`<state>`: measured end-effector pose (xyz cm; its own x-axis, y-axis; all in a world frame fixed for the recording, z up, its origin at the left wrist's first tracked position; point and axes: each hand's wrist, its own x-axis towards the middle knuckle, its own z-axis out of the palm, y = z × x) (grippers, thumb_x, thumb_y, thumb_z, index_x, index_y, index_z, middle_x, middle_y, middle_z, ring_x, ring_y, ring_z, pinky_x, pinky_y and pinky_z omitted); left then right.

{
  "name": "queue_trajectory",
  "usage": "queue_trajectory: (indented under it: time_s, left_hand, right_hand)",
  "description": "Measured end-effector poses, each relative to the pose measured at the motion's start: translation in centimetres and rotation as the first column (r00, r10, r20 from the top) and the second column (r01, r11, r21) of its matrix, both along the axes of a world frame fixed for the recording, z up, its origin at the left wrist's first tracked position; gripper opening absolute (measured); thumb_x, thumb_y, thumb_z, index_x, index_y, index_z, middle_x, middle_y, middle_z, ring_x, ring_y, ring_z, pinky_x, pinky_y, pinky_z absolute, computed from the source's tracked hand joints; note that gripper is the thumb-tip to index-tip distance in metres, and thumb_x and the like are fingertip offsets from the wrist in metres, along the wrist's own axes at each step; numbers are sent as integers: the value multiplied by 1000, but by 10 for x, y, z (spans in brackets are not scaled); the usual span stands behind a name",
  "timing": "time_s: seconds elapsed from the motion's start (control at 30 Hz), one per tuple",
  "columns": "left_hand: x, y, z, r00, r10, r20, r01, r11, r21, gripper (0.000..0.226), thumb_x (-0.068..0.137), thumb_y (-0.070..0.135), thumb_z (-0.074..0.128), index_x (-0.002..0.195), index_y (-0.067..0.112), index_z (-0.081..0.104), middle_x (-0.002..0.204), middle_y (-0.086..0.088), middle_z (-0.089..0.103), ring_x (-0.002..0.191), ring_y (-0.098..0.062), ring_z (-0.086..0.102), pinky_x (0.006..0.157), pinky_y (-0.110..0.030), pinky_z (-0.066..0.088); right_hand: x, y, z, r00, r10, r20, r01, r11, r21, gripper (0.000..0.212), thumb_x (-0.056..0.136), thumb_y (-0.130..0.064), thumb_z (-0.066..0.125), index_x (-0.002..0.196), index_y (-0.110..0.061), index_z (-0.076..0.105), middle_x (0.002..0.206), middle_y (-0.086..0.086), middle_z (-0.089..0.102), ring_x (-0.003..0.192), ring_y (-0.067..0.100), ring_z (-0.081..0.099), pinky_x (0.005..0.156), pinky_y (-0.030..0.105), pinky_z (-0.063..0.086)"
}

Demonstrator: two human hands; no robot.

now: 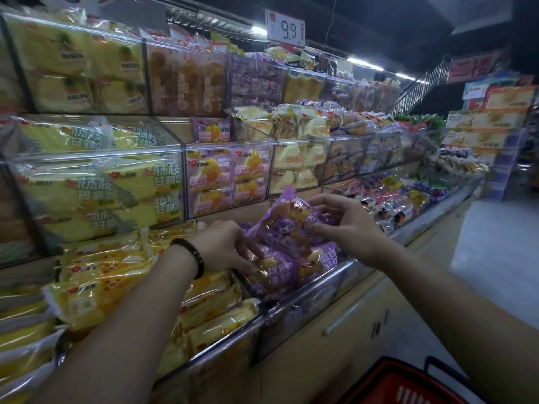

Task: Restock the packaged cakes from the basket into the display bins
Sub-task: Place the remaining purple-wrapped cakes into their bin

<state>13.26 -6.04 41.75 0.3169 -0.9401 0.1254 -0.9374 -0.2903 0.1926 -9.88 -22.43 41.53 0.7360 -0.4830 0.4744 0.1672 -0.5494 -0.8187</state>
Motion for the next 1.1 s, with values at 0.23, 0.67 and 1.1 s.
queue_trajectory:
  time_s: [0.23,0.67,1.1]
  left_hand:
    - [4,0,-6,1000,-16,-2,15,1000,-24,29,77,67,79,97,47,73,100,22,72,104,-7,61,106,-48,32]
    - [6,3,1,994,-112,4,110,985,131,27,92,63,62,119,59,66,101,30,69,104,0,60,106,-53,37]
    - [3,1,3,993,-108,-52,117,967,227,30,89,60,66,119,64,64,85,33,71,93,2,64,103,-58,45]
  right_hand:
    - [3,18,4,991,107,76,-106,994,-22,33,85,-10,81,116,-16,74,112,21,72,100,32,76,83,46,65]
    - [14,19,-1,905,-198,-377,-37,845,-533,30,91,-23,80,116,-36,72,106,-14,66,96,4,64,82,28,59]
    - [26,40,-5,860,-198,-470,-196,723,-662,27,91,-22,80,112,-37,75,105,-15,71,96,0,66,86,31,62]
